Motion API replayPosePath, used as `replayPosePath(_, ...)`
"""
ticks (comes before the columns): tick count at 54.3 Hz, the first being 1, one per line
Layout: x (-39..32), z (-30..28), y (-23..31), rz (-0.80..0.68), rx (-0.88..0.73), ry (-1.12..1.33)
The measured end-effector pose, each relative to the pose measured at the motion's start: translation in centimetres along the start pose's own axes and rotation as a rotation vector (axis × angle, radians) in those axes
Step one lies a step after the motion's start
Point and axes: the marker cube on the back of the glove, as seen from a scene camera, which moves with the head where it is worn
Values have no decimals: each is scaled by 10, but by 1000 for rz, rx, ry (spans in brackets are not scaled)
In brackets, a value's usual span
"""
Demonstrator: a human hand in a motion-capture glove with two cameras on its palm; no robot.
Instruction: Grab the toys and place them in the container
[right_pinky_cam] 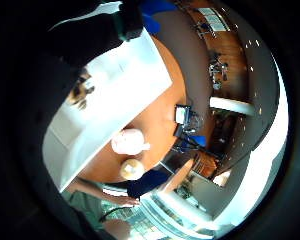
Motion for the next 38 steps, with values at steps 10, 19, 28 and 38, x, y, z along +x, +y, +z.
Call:
replayPosePath(10,39,-23,38,47,67,46)
replayPosePath(19,81,-40,91,135,96,117)
replayPosePath(28,127,-34,170,287,129,42)
replayPosePath(38,191,59,257,398,73,-57)
